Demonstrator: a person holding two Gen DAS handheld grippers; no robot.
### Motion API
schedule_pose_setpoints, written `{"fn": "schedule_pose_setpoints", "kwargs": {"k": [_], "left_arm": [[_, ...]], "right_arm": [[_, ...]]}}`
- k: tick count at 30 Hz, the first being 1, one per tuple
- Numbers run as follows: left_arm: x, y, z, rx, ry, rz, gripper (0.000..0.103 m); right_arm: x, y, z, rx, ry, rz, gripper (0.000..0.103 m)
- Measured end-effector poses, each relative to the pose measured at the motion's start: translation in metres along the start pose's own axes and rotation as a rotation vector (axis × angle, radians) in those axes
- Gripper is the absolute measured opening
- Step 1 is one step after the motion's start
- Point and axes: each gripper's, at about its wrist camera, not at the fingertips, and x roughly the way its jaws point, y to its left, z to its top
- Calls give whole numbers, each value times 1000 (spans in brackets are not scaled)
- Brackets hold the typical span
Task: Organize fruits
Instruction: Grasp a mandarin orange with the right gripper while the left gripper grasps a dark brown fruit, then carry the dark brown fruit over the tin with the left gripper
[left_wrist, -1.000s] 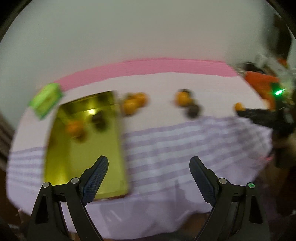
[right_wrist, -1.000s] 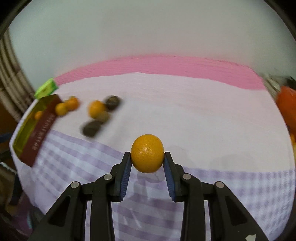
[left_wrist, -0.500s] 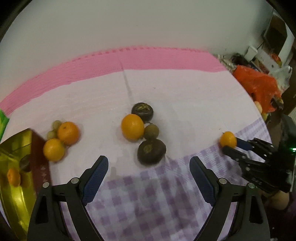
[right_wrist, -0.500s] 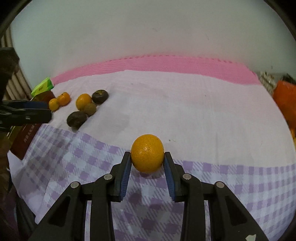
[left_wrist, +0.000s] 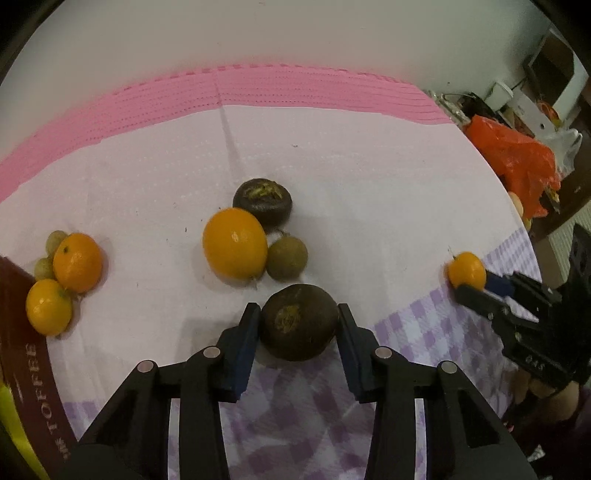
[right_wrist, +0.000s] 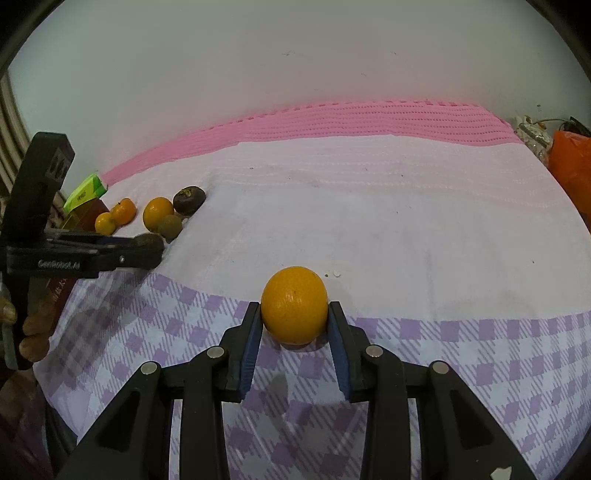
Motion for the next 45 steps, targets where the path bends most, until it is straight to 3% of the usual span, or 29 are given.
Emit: {"fn": "schedule_pose_setpoints", "kwargs": {"k": [10,22,33,45], "left_arm": [[-87,-2,-44,-88,-133,17,42],[-152,36,-73,-220,-213,127,42],[-174,93,-100,-291,-238,267,42],[-171,146,-119,-351,-223,373,42]], "right_arm": [[-2,7,-7,-30,-31,-21,33],[2,19,-8,-83,-35,-84,34],[2,22,-9,-95,-33,-103,34],[3,24,-8,-107,-31,-121,34]]}}
